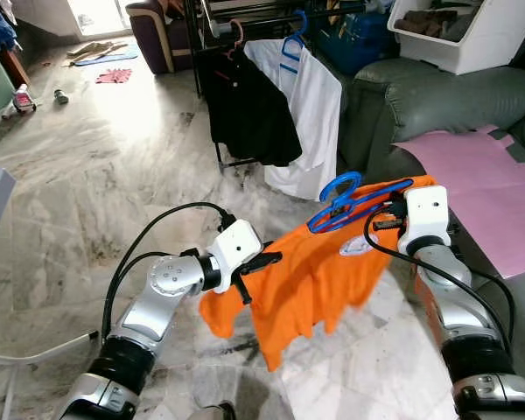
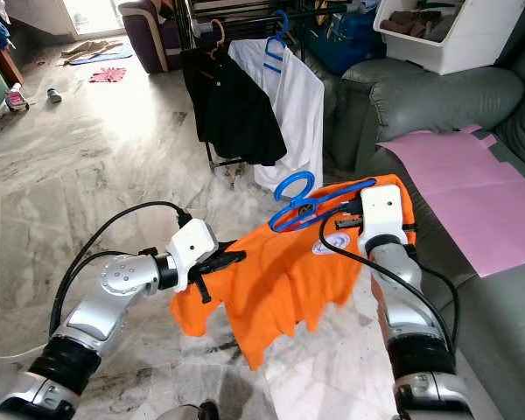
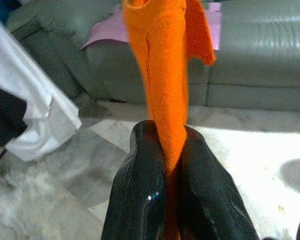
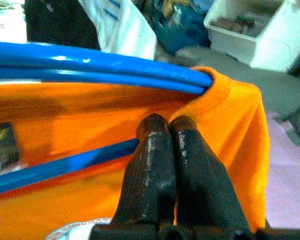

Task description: Hang hanger

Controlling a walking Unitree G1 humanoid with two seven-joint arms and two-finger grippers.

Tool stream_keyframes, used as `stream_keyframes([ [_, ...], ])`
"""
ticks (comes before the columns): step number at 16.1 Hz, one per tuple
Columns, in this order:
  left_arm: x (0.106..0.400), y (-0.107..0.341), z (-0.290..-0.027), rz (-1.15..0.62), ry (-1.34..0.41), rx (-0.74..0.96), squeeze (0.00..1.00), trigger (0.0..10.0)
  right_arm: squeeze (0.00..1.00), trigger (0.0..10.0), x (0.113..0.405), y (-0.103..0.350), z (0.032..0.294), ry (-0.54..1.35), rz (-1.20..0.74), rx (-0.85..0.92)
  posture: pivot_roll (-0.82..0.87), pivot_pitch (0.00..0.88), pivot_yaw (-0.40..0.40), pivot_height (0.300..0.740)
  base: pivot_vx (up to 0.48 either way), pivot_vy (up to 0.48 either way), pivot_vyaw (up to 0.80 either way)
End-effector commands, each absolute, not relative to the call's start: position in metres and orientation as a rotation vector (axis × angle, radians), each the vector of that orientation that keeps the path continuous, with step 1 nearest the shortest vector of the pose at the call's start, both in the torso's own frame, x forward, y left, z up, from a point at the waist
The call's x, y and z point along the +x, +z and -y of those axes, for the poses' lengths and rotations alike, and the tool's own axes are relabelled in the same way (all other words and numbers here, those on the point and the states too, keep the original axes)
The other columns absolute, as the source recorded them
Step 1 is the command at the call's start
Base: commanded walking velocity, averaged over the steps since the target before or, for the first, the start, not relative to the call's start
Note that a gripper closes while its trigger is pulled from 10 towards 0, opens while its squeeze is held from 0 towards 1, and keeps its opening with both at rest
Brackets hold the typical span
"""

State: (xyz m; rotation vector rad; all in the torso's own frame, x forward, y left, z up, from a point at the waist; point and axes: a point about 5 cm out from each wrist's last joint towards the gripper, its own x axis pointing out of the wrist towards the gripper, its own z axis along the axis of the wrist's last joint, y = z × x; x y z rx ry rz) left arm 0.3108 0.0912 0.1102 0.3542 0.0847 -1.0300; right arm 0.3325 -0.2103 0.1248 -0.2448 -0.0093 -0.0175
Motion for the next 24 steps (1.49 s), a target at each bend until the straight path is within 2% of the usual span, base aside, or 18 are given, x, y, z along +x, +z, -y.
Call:
stream_keyframes([
  [1, 0.318, 0.112, -0.097, -0.089, -0.977, 0.32, 0.0, 0.0, 0.0, 0.0, 0.32, 0.121, 0.2, 0.046, 0.034, -0.217, -0.07, 0.073, 0.04, 0.74, 0.0, 0.0, 0.0],
  [5, 0.332, 0.109, -0.109, -0.126, -0.813, 0.277, 0.0, 0.0, 0.0, 0.0, 0.312, 0.132, 0.19, 0.071, 0.138, -0.22, -0.07, 0.07, 0.039, 0.74, 0.0, 0.0, 0.0],
  [7, 0.334, 0.109, -0.11, -0.129, -0.795, 0.263, 0.0, 0.0, 0.0, 0.0, 0.308, 0.134, 0.184, 0.113, 0.151, -0.206, -0.07, 0.067, 0.038, 0.74, 0.0, 0.0, 0.0],
  [12, 0.335, 0.106, -0.103, -0.134, -0.801, 0.259, 0.0, 0.0, 0.0, 0.0, 0.295, 0.133, 0.133, 0.438, 0.122, -0.061, -0.08, 0.063, 0.033, 0.74, 0.0, 0.0, 0.0],
  [14, 0.335, 0.106, -0.099, -0.128, -0.804, 0.257, 0.0, 0.0, 0.0, 0.0, 0.28, 0.127, 0.111, 0.63, 0.061, -0.023, -0.08, 0.063, 0.03, 0.74, 0.0, 0.0, 0.0],
  [15, 0.336, 0.106, -0.098, -0.125, -0.804, 0.256, 0.0, 0.0, 0.0, 0.0, 0.263, 0.12, 0.101, 0.785, -0.001, -0.021, -0.08, 0.064, 0.03, 0.74, 0.0, 0.0, 0.0],
  [18, 0.337, 0.107, -0.097, -0.123, -0.804, 0.257, 0.0, 0.3, 0.0, 0.0, 0.243, 0.108, 0.099, 0.92, -0.096, -0.046, -0.08, 0.065, 0.03, 0.74, 0.0, 0.0, 0.0],
  [19, 0.337, 0.106, -0.097, -0.122, -0.803, 0.258, 0.0, 0.5, 0.0, 0.0, 0.244, 0.103, 0.103, 0.886, -0.116, -0.097, -0.08, 0.065, 0.031, 0.74, 0.0, 0.0, 0.0],
  [20, 0.337, 0.106, -0.097, -0.121, -0.804, 0.26, 0.0, 0.9, 0.0, 1.3, 0.247, 0.1, 0.108, 0.84, -0.13, -0.132, -0.08, 0.065, 0.031, 0.74, 0.0, 0.0, 0.0],
  [21, 0.337, 0.107, -0.097, -0.119, -0.806, 0.265, 0.0, 1.7, 0.0, 10.0, 0.255, 0.094, 0.121, 0.728, -0.157, -0.211, -0.08, 0.067, 0.031, 0.74, 0.0, 0.0, 0.0],
  [22, 0.337, 0.107, -0.097, -0.115, -0.808, 0.271, 0.0, 1.9, 0.0, 10.0, 0.26, 0.095, 0.13, 0.664, -0.14, -0.249, -0.08, 0.067, 0.031, 0.74, 0.0, 0.0, 0.0],
  [23, 0.338, 0.107, -0.097, -0.116, -0.809, 0.276, 0.0, 2.1, 0.21, 10.0, 0.264, 0.097, 0.138, 0.594, -0.131, -0.256, -0.08, 0.067, 0.031, 0.74, 0.0, 0.0, 0.0],
  [24, 0.338, 0.106, -0.098, -0.116, -0.81, 0.287, 0.0, 2.2, 1.0, 10.0, 0.266, 0.097, 0.144, 0.555, -0.136, -0.25, -0.08, 0.069, 0.029, 0.74, 0.0, 0.0, 0.0],
])
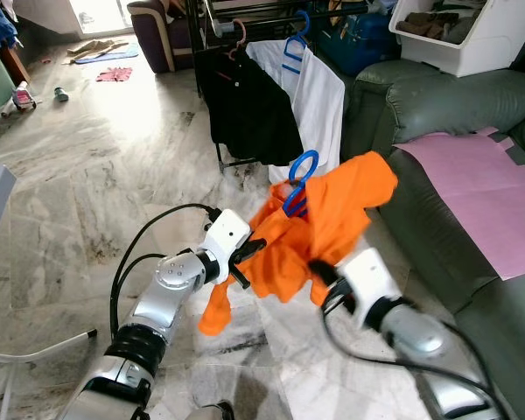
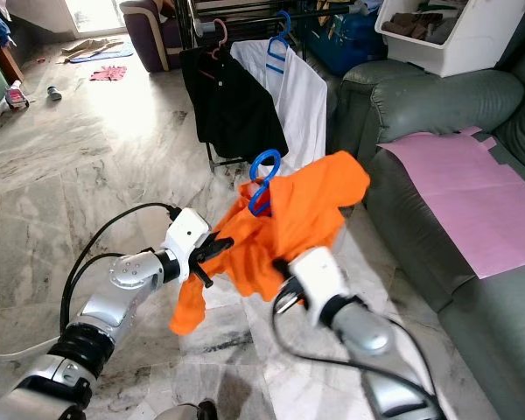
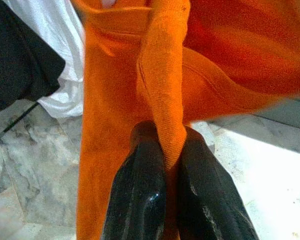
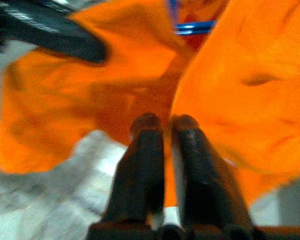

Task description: Hang hanger

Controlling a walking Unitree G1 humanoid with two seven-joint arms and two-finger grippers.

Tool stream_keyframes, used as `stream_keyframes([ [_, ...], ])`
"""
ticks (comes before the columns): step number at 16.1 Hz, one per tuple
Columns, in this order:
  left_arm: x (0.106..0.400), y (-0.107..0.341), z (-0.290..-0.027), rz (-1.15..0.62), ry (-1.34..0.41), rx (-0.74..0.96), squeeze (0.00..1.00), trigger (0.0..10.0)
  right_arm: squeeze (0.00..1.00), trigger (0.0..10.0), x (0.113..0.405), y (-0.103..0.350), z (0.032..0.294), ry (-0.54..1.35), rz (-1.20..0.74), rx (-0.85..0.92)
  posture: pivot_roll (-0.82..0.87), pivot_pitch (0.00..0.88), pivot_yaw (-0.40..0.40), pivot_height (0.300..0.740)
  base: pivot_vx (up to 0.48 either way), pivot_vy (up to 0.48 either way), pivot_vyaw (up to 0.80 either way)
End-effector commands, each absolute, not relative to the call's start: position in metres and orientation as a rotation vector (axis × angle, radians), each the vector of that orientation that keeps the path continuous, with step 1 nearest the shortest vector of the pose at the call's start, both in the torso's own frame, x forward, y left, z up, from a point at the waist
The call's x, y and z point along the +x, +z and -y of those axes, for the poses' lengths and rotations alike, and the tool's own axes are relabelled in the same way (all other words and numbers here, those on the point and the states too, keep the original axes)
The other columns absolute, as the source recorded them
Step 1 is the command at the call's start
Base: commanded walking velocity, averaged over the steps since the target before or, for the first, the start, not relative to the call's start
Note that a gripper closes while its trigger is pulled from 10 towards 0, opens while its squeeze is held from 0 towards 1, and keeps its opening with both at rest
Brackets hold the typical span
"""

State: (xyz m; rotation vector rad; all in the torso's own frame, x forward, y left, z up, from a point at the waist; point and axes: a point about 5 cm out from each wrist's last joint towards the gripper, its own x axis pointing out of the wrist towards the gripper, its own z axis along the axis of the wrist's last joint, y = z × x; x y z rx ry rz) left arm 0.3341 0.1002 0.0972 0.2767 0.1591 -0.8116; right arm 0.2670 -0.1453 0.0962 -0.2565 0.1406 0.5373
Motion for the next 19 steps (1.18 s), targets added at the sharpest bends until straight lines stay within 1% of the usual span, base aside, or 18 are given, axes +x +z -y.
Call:
stream_keyframes([
  [1, 0.339, 0.106, -0.101, -0.115, -0.813, 0.31, 0.0, 2.4, 1.0, 10.0, 0.272, 0.097, 0.156, 0.462, -0.143, -0.305, -0.08, 0.068, 0.025, 0.74, 0.0, 0.0, 0.0],
  [2, 0.34, 0.108, -0.103, -0.108, -0.821, 0.332, 0.0, 2.2, 1.0, 10.0, 0.279, 0.099, 0.167, 0.373, -0.124, -0.393, -0.08, 0.067, 0.025, 0.74, 0.0, 0.0, 0.0],
  [3, 0.34, 0.109, -0.104, -0.105, -0.825, 0.34, 0.0, 2.2, 1.0, 10.0, 0.281, 0.1, 0.169, 0.358, -0.119, -0.413, -0.08, 0.067, 0.025, 0.74, 0.0, 0.0, 0.0],
  [4, 0.341, 0.112, -0.105, -0.088, -0.852, 0.387, 0.0, 1.7, 1.0, 10.0, 0.286, 0.11, 0.176, 0.343, -0.088, -0.454, -0.08, 0.067, 0.026, 0.74, 0.0, 0.0, 0.0],
  [5, 0.342, 0.115, -0.106, -0.079, -0.874, 0.42, 0.0, 1.4, 1.0, 10.0, 0.288, 0.117, 0.182, 0.386, -0.08, -0.509, -0.08, 0.067, 0.026, 0.74, 0.0, 0.0, 0.0],
  [6, 0.342, 0.115, -0.107, -0.073, -0.89, 0.438, 0.0, 0.7, 1.0, 10.0, 0.288, 0.12, 0.186, 0.411, -0.075, -0.533, -0.08, 0.066, 0.029, 0.74, 0.0, 0.0, 0.0],
  [9, 0.338, 0.117, -0.11, -0.052, -0.976, 0.534, 0.0, 0.0, 1.0, 10.0, 0.287, 0.14, 0.204, 0.472, -0.03, -0.604, -0.09, 0.066, 0.034, 0.74, 0.0, 0.0, 0.0],
  [11, 0.333, 0.116, -0.112, -0.041, -1.069, 0.613, 0.0, 0.0, 1.0, 10.0, 0.282, 0.153, 0.217, 0.592, -0.023, -0.714, -0.1, 0.069, 0.037, 0.74, 0.0, 0.0, 0.0],
  [14, 0.327, 0.112, -0.115, -0.047, -1.17, 0.696, 0.0, 0.0, 1.0, 10.0, 0.273, 0.164, 0.225, 0.752, -0.062, -0.801, -0.1, 0.071, 0.04, 0.74, 0.0, 0.0, 0.0],
  [17, 0.325, 0.112, -0.113, -0.036, -1.242, 0.722, 0.0, 0.0, 1.0, 10.0, 0.273, 0.167, 0.233, 0.837, -0.118, -0.812, -0.1, 0.07, 0.043, 0.74, 0.0, 0.0, 0.0],
  [19, 0.324, 0.114, -0.112, -0.02, -1.272, 0.75, 0.0, 0.0, 1.0, 10.0, 0.271, 0.163, 0.238, 0.914, -0.203, -0.76, -0.1, 0.07, 0.044, 0.74, 0.0, 0.0, 0.0],
])
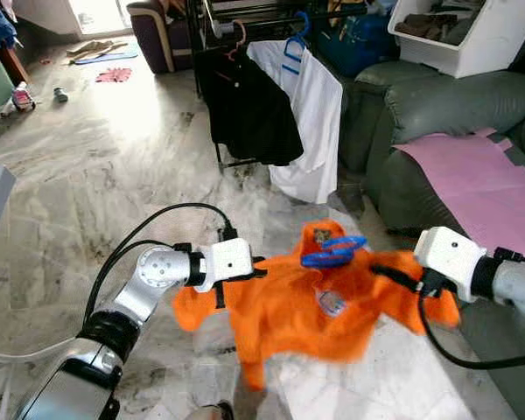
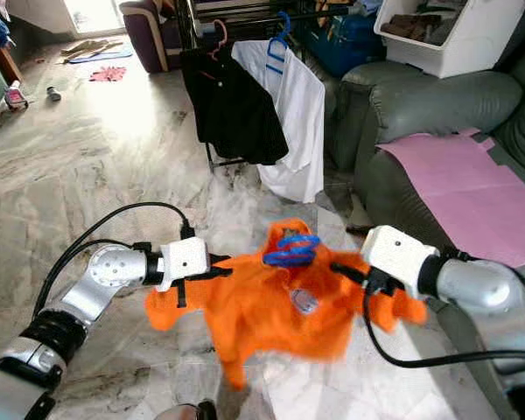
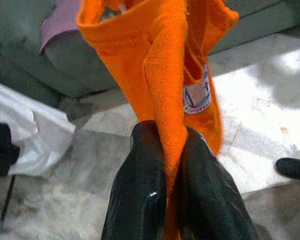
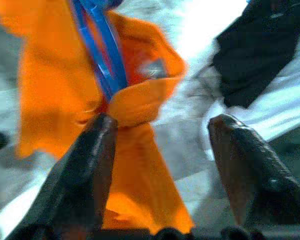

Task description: Hang hanger

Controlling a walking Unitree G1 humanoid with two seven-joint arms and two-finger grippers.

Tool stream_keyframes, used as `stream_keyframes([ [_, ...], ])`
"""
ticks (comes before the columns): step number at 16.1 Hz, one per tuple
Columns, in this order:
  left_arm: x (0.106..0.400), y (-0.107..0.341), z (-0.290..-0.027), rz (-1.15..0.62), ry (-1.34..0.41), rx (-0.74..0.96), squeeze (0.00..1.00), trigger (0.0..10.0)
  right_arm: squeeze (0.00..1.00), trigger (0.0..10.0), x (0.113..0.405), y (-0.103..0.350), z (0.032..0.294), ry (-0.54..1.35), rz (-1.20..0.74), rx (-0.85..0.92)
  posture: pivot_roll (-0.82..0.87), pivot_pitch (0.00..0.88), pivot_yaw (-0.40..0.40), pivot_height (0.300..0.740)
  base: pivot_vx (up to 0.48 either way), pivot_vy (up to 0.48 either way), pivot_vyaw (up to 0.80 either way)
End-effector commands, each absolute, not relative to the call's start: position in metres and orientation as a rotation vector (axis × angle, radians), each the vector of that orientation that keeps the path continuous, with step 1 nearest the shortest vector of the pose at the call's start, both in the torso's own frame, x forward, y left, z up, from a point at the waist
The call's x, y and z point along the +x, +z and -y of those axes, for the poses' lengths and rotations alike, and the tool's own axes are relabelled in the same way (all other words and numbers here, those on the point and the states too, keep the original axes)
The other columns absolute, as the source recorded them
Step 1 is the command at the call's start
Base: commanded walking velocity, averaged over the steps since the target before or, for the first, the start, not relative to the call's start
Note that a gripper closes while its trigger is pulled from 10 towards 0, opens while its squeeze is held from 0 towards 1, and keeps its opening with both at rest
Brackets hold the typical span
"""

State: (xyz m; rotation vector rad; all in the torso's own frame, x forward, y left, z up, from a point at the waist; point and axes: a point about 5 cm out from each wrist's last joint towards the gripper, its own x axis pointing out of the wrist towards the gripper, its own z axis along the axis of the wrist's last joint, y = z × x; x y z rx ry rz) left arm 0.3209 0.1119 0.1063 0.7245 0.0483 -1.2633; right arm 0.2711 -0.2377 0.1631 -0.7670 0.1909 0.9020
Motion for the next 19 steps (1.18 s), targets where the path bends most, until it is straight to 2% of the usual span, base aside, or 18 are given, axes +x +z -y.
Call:
stream_keyframes([
  [1, 0.323, 0.114, -0.112, -0.012, -1.284, 0.755, 0.0, 0.0, 1.0, 10.0, 0.268, 0.158, 0.241, 0.972, -0.262, -0.757, -0.1, 0.07, 0.044, 0.74, 0.0, 0.0, 0.0],
  [4, 0.323, 0.116, -0.111, 0.005, -1.304, 0.759, 0.0, 0.0, 1.0, 10.0, 0.271, 0.153, 0.247, 1.007, -0.304, -0.74, -0.09, 0.072, 0.036, 0.74, 0.0, 0.0, 0.0],
  [5, 0.321, 0.116, -0.11, 0.015, -1.32, 0.756, 0.0, 0.0, 0.59, 10.0, 0.27, 0.148, 0.249, 1.03, -0.338, -0.742, -0.09, 0.073, 0.034, 0.74, 0.0, 0.0, 0.0],
  [6, 0.32, 0.116, -0.11, 0.018, -1.325, 0.755, 0.0, 0.0, 0.11, 10.0, 0.27, 0.146, 0.25, 1.033, -0.347, -0.751, -0.09, 0.073, 0.032, 0.74, 0.0, 0.0, 0.0],
  [7, 0.317, 0.114, -0.109, 0.021, -1.344, 0.756, 0.0, 0.0, 0.0, 0.0, 0.27, 0.142, 0.252, 1.039, -0.357, -0.756, -0.09, 0.075, 0.032, 0.74, 0.0, 0.0, 0.0],
  [19, 0.313, 0.112, -0.104, 0.041, -1.392, 0.752, 0.0, 0.0, 0.0, 0.0, 0.265, 0.133, 0.251, 1.115, -0.382, -0.688, -0.09, 0.071, 0.03, 0.74, 0.0, 0.0, 0.0],
])
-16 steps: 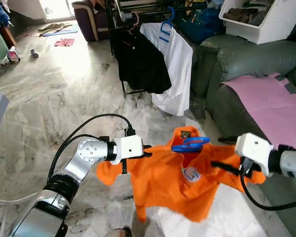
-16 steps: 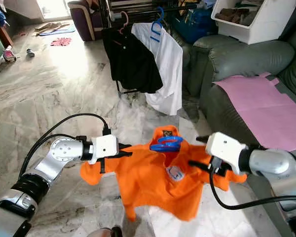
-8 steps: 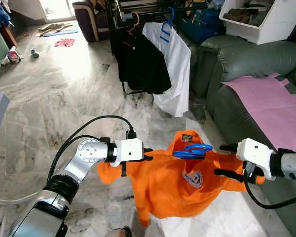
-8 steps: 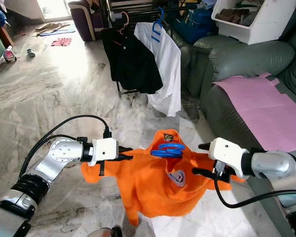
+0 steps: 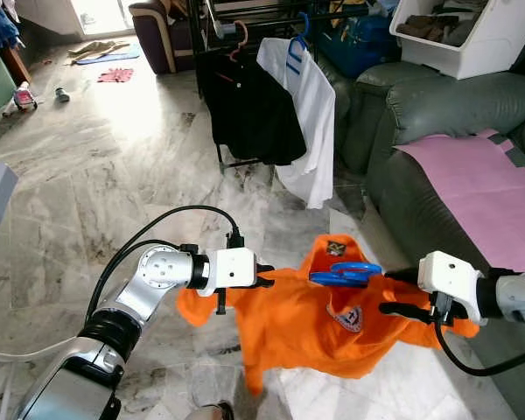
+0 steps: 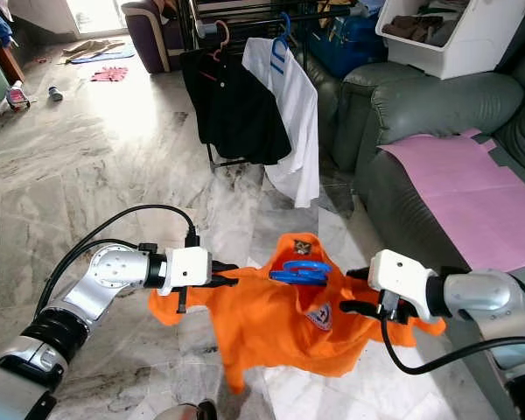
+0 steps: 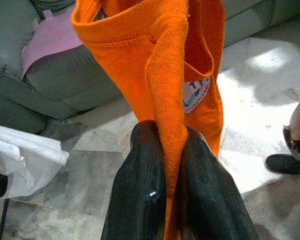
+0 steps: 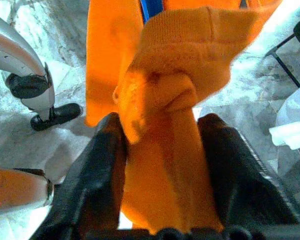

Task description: Hang hanger

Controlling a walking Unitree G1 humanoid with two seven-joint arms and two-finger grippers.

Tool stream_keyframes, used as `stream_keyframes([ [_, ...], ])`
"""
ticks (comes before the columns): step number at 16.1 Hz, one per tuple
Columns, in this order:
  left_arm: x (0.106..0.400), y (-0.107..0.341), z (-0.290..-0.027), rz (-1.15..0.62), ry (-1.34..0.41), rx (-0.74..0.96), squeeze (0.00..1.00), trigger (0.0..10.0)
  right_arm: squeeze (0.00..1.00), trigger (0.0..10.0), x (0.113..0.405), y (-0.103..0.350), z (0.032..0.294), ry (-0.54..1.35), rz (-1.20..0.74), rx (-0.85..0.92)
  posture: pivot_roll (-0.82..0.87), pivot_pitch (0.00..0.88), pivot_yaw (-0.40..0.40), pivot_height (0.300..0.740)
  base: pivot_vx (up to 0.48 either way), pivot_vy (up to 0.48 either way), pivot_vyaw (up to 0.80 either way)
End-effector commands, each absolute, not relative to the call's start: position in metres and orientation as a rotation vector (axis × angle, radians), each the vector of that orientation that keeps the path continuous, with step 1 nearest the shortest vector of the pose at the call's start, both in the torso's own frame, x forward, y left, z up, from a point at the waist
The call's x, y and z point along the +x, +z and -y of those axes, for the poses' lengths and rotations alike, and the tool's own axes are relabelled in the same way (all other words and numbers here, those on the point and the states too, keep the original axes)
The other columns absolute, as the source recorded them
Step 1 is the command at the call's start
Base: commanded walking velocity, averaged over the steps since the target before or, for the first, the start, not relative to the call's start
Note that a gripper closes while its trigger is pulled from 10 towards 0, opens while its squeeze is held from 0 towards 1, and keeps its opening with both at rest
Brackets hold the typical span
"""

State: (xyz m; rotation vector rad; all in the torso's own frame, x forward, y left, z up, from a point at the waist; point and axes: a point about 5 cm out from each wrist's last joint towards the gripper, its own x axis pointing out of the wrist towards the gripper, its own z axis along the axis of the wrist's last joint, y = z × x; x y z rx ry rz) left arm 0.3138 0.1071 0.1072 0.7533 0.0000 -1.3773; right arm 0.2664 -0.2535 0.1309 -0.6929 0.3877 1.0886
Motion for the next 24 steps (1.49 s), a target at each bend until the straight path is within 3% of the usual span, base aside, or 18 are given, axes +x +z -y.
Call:
stream_keyframes([
  [1, 0.313, 0.112, -0.104, 0.041, -1.392, 0.753, 0.0, 0.0, 0.0, 0.0, 0.265, 0.132, 0.25, 1.116, -0.379, -0.683, -0.09, 0.071, 0.03, 0.74, 0.0, 0.0, 0.0],
  [16, 0.323, 0.113, -0.103, 0.048, -1.325, 0.759, 0.0, 0.0, 0.0, 0.0, 0.253, 0.12, 0.237, 1.146, -0.392, -0.578, -0.09, 0.059, 0.03, 0.74, 0.0, 0.0, 0.0],
  [17, 0.324, 0.113, -0.103, 0.054, -1.313, 0.761, 0.0, 3.4, 0.0, 0.0, 0.253, 0.118, 0.236, 1.133, -0.392, -0.578, -0.09, 0.058, 0.03, 0.74, 0.0, 0.0, 0.0],
  [18, 0.325, 0.114, -0.103, 0.054, -1.299, 0.755, 0.0, 5.6, 0.0, 0.0, 0.253, 0.116, 0.235, 1.115, -0.395, -0.574, -0.09, 0.058, 0.03, 0.74, 0.0, 0.0, 0.0],
  [19, 0.326, 0.115, -0.102, 0.054, -1.278, 0.713, 0.24, 10.0, 0.0, 0.0, 0.253, 0.114, 0.233, 1.104, -0.393, -0.577, -0.09, 0.058, 0.03, 0.74, 0.0, 0.0, 0.0],
  [20, 0.327, 0.116, -0.102, 0.057, -1.266, 0.686, 1.0, 10.0, 0.0, 0.0, 0.253, 0.113, 0.232, 1.09, -0.39, -0.578, -0.09, 0.057, 0.028, 0.74, 0.0, 0.0, 0.0],
  [22, 0.327, 0.122, -0.099, 0.118, -1.206, 0.622, 1.0, 10.0, 0.0, 0.0, 0.259, 0.109, 0.233, 0.97, -0.375, -0.6, -0.09, 0.055, 0.03, 0.74, 0.0, 0.0, 0.0],
  [24, 0.322, 0.13, -0.098, 0.191, -1.131, 0.471, 1.0, 10.0, 0.0, 0.0, 0.269, 0.103, 0.236, 0.732, -0.358, -0.551, -0.1, 0.058, 0.034, 0.74, 0.0, 0.0, 0.0],
])
